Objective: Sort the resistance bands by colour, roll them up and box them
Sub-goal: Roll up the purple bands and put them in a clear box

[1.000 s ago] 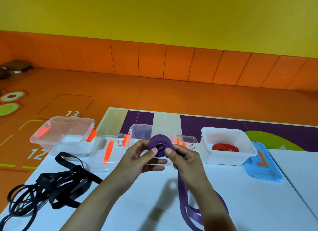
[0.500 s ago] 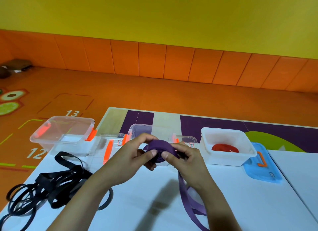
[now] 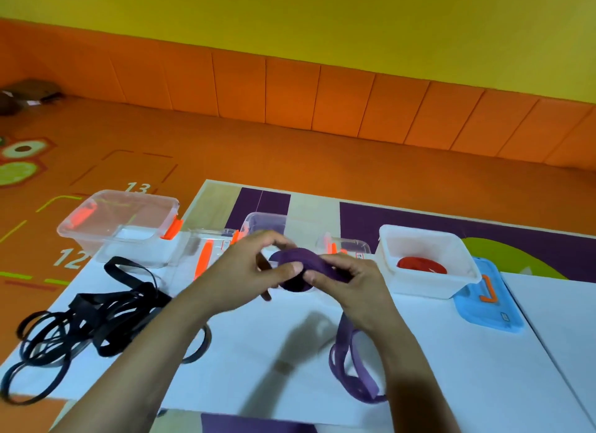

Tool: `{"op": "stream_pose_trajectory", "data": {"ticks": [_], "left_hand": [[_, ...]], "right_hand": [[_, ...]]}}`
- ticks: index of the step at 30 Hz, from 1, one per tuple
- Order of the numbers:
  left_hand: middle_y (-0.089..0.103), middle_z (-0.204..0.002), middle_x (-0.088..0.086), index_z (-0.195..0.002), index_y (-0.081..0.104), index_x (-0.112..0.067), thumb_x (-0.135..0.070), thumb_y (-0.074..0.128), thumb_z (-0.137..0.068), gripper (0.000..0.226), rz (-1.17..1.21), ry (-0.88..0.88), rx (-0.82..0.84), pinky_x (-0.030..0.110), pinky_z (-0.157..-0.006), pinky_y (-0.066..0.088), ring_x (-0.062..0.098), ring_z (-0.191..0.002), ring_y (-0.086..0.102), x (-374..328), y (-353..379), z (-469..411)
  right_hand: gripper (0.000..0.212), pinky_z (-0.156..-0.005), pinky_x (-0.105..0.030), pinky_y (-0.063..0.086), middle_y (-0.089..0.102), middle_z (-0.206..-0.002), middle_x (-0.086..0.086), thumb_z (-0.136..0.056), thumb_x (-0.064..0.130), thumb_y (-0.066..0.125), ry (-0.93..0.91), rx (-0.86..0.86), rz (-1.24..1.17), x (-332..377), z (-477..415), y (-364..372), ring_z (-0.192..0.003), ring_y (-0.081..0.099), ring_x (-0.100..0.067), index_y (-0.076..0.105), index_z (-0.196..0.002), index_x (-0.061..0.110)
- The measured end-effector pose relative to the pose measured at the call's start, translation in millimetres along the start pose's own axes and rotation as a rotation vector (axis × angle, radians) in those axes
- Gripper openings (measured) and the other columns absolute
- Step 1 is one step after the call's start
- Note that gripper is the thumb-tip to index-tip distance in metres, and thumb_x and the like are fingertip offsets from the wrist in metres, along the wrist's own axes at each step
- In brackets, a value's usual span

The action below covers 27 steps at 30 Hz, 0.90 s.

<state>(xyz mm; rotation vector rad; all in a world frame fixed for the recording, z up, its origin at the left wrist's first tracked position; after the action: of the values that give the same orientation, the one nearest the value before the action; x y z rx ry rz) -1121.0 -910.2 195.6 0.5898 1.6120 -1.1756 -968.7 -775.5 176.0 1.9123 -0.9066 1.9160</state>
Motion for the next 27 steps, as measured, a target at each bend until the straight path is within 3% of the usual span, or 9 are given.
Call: {"op": "stream_pose_trajectory", "data": {"ticks": [5,9,11,14,16,19,21,23,27], "left_hand": [[0.073,-0.097,0.000,-0.111,0.068,-0.020,-0.026,0.066,-0.097,0.015,0.009,0.070,0.095,0.035,-0.065,0.060,0.025,-0.067,0.071,-8.8,-9.3,-8.0],[0.065,-0.113,0.010,-0.116,0.059,-0.009,-0.019,0.060,-0.097,0.021,0.336,0.034,0.031,0.040,-0.074,0.062,0.036,-0.074,0.073,0.3,-1.0,-6.2],[0.066,-0.118,0.011,-0.117,0.055,-0.007,-0.020,0.057,-0.097,0.024,0.484,-0.004,0.008,0.043,-0.080,0.061,0.041,-0.083,0.073,3.7,3.0,-6.4],[0.066,-0.121,0.019,-0.118,0.053,-0.004,-0.013,0.061,-0.097,0.024,0.705,-0.055,0.020,0.048,-0.085,0.060,0.044,-0.097,0.071,6.6,14.5,-5.3],[0.068,-0.117,0.019,-0.116,0.053,-0.003,-0.010,0.055,-0.090,0.027,0.825,-0.118,0.050,0.055,-0.087,0.059,0.046,-0.104,0.070,8.4,20.9,-2.4],[0.068,-0.113,0.014,-0.117,0.052,-0.003,-0.004,0.051,-0.098,0.019,0.604,-0.189,0.065,0.059,-0.079,0.061,0.042,-0.096,0.073,10.6,15.9,0.5],[0.065,-0.113,0.007,-0.113,0.059,-0.013,-0.016,0.062,-0.098,0.016,0.230,-0.115,0.049,0.053,-0.068,0.062,0.032,-0.084,0.071,7.5,4.5,1.4],[0.066,-0.106,-0.008,-0.112,0.064,-0.026,-0.028,0.069,-0.095,0.017,-0.031,0.015,0.064,0.043,-0.060,0.062,0.028,-0.074,0.066,-3.3,-4.7,1.2],[0.069,-0.093,-0.003,-0.108,0.065,-0.027,-0.033,0.064,-0.099,0.011,-0.042,0.055,0.152,0.047,-0.064,0.061,0.028,-0.068,0.067,-8.4,-7.4,-2.6]], "right_hand": [[0.015,-0.070,-0.015,0.047,0.074,-0.083,0.004,-0.083,0.014,0.083,-0.039,0.006,-0.036,8.2,-3.9,0.0,-0.072,0.065,-0.004,0.080,-0.098,0.016],[0.011,-0.062,-0.016,0.044,0.064,-0.065,0.010,-0.086,0.009,0.078,0.027,-0.055,-0.188,-1.6,-1.7,-1.2,-0.057,0.052,-0.006,0.077,-0.096,0.012],[0.009,-0.060,-0.020,0.042,0.058,-0.062,0.004,-0.088,0.014,0.076,0.056,-0.088,-0.245,-7.4,-0.1,1.2,-0.058,0.046,-0.013,0.078,-0.097,0.016],[0.011,-0.060,-0.023,0.043,0.057,-0.061,-0.004,-0.091,0.016,0.072,0.081,-0.128,-0.317,-11.5,0.9,7.7,-0.059,0.047,-0.016,0.079,-0.097,0.021],[0.012,-0.061,-0.021,0.043,0.061,-0.063,0.004,-0.091,0.016,0.072,0.070,-0.138,-0.268,-9.7,-0.2,5.7,-0.059,0.048,-0.013,0.080,-0.098,0.022],[0.014,-0.069,-0.015,0.047,0.073,-0.075,0.010,-0.089,0.013,0.076,0.019,-0.069,-0.142,-4.4,0.6,-3.7,-0.064,0.059,-0.005,0.079,-0.102,0.017],[0.014,-0.077,-0.017,0.050,0.078,-0.086,0.004,-0.087,0.016,0.079,0.008,0.011,-0.058,0.4,0.9,-9.3,-0.077,0.067,-0.006,0.080,-0.101,0.019],[0.013,-0.074,-0.019,0.049,0.077,-0.084,0.001,-0.085,0.019,0.082,0.006,0.091,0.028,7.0,0.5,-10.2,-0.075,0.064,-0.007,0.081,-0.098,0.022],[0.013,-0.069,-0.017,0.047,0.075,-0.079,0.001,-0.082,0.017,0.084,-0.005,0.075,-0.008,13.4,-1.4,-6.6,-0.071,0.064,-0.007,0.081,-0.095,0.018]]}}
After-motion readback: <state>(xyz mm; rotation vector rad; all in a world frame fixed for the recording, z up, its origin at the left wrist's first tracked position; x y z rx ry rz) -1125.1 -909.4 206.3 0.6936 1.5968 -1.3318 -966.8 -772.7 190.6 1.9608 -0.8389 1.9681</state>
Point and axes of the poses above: each hand's wrist, its own z-axis away from the middle knuckle, its own y-axis out of the palm, x = y × z, the point moved 2 cm from there along -z, towards the middle knuckle
